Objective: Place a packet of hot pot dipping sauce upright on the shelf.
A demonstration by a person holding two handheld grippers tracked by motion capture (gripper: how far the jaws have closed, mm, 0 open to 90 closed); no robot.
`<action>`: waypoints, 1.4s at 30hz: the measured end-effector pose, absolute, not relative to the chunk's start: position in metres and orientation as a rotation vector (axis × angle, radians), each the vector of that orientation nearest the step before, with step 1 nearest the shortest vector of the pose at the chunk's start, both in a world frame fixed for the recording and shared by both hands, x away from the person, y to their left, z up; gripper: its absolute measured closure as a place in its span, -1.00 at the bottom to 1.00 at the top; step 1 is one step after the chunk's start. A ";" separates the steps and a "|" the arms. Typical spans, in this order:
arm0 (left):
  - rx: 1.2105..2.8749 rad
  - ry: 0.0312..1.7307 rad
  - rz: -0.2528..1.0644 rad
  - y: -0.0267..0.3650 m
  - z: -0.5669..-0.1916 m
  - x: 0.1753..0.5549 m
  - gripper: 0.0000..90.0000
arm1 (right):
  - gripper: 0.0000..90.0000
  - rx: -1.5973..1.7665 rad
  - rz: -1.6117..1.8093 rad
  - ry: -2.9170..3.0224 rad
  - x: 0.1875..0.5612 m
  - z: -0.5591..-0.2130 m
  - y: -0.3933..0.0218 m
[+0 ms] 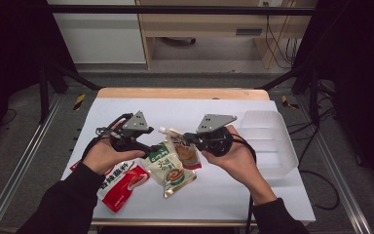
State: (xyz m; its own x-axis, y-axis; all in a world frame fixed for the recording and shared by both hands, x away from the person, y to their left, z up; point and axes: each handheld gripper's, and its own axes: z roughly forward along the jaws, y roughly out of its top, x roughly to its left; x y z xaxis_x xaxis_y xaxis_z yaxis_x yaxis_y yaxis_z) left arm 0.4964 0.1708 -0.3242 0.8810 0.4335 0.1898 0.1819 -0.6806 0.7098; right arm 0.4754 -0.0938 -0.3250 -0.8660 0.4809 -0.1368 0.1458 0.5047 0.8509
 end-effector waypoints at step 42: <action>2.380 0.314 0.364 0.145 -0.306 0.498 0.60 | 0.98 0.575 1.368 2.386 0.470 -0.339 -0.101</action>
State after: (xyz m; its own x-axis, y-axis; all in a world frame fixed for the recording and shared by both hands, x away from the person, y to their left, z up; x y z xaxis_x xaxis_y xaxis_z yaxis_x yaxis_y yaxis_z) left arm 0.4976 0.1455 -0.3060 0.9313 0.3205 0.1733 0.1243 -0.7265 0.6758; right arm 0.4698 -0.1009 -0.3392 -0.8640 0.4966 -0.0831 0.1790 0.4572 0.8711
